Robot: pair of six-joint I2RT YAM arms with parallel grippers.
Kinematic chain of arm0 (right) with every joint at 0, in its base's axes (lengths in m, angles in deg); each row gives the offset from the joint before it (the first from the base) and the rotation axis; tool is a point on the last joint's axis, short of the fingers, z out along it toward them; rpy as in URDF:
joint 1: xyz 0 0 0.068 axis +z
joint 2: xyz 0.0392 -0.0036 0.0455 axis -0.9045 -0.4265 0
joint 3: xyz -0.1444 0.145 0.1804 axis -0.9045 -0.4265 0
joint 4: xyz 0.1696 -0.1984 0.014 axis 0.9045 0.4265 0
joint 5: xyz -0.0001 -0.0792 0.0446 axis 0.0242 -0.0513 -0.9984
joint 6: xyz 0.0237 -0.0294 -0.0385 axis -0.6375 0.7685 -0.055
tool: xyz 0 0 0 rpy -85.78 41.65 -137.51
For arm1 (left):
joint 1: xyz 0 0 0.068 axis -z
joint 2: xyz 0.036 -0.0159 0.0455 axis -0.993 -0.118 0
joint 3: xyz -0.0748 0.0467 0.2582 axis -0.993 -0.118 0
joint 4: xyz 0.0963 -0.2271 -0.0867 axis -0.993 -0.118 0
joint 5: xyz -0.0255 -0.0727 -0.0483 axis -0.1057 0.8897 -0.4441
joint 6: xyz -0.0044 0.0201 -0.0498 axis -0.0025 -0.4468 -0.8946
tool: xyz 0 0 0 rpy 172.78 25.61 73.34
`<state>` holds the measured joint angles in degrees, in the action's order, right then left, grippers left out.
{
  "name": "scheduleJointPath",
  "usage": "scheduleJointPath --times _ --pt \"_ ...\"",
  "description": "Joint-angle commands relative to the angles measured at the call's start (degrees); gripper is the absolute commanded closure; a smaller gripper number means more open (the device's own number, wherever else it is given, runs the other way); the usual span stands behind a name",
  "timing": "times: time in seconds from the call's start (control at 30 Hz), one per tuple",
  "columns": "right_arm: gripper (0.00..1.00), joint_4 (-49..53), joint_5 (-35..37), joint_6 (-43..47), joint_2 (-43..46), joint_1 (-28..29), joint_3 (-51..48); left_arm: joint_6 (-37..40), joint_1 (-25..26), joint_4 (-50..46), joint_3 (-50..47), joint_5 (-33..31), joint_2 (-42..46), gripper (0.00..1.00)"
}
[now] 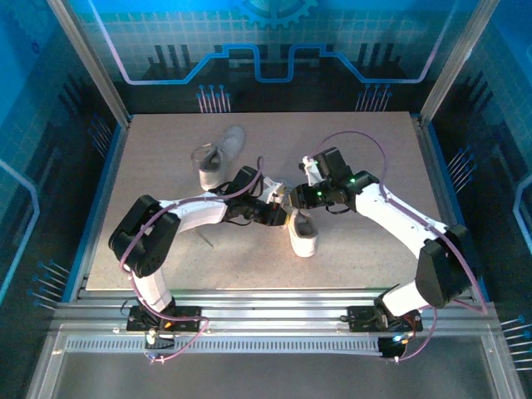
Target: Tie the shoes
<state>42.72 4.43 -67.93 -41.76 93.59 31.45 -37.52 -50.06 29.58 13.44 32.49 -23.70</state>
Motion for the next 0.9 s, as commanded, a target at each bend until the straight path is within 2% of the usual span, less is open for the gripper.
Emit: scheduleJointPath --times 0.0,0.1,0.4,0.87 --pt "0.61 -0.1 -2.9 -2.6 -2.4 -0.7 -0.7 3.2 0.4 -0.5 1.0 3.5 -0.9 1.00" --pt "0.57 -0.6 -5.1 -3.8 -3.5 -1.1 -0.6 5.5 0.5 -0.6 0.9 4.3 -0.4 1.00" --pt "0.57 -3.6 -6.9 -7.9 -5.8 -1.5 -0.4 8.4 0.4 -1.0 0.9 4.5 -0.5 1.00" --pt "0.63 -7.0 -9.1 -12.0 -8.7 -2.4 0.3 7.4 0.5 4.3 -1.7 3.7 0.0 1.00"
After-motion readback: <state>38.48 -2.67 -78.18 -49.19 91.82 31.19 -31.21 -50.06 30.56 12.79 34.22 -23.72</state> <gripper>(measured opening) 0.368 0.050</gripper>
